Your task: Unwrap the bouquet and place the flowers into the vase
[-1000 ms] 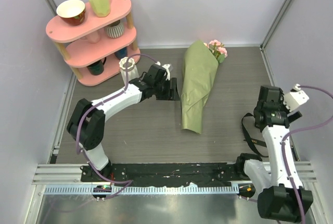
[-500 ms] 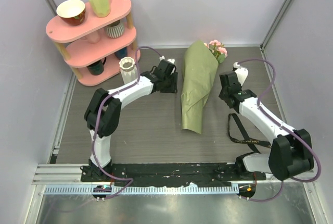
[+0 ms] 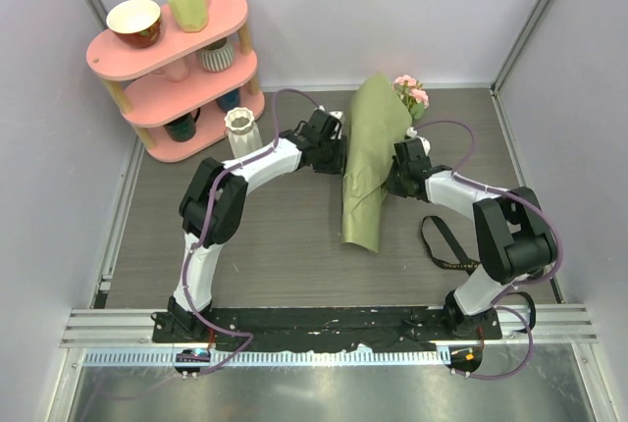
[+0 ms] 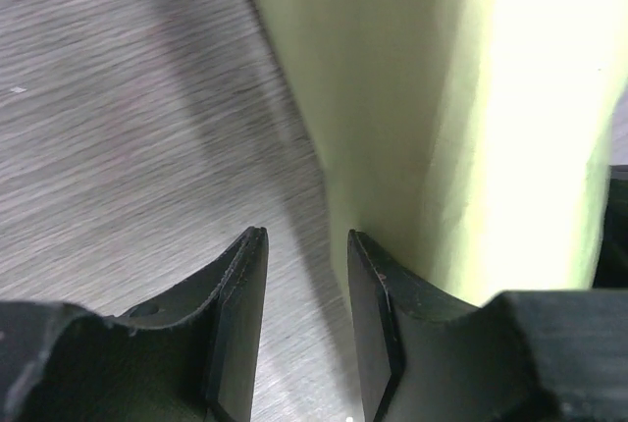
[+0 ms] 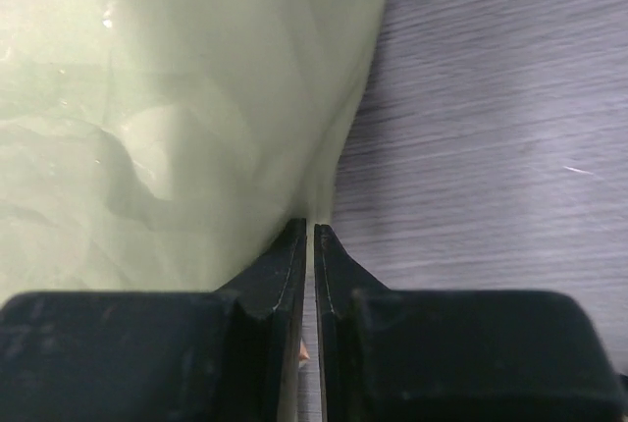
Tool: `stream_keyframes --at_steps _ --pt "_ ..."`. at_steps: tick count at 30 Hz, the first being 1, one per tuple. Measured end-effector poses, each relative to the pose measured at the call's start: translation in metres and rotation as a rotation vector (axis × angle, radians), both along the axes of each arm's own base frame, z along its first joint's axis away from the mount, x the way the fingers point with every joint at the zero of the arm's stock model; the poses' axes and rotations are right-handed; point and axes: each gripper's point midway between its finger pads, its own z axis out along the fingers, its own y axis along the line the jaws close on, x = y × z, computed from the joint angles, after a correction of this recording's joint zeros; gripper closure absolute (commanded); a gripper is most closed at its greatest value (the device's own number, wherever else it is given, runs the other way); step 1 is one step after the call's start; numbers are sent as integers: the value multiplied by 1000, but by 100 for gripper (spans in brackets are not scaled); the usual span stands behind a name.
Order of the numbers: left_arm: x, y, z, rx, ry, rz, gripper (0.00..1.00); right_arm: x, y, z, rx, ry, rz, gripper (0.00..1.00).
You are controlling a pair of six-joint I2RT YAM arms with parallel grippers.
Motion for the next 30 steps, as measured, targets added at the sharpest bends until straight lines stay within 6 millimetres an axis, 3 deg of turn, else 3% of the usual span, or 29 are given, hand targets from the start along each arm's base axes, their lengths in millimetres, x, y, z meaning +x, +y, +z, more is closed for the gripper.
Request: stream_keyframes --at_steps 9,13,15,18,22,26,30 --pt "-11 -52 35 -143 -31 -141 59 19 49 -1 284 -87 11 88" --pt "-19 -67 44 -172 -40 -179 58 23 54 -3 410 -95 -46 77" --pt "-22 -69 42 -176 -34 -189 57 22 39 -7 403 -64 -102 74" --pt "-25 -71 34 -172 -14 -198 57 13 -4 -7 322 -24 -215 64" --pt "-26 -71 19 -158 14 -198 53 -12 -51 27 247 -86 -295 62" --pt "-28 -70 15 -152 27 -200 39 -38 -65 42 252 -119 -294 63" --pt "-32 -71 17 -161 37 -212 29 -56 -65 16 247 -23 -279 66"
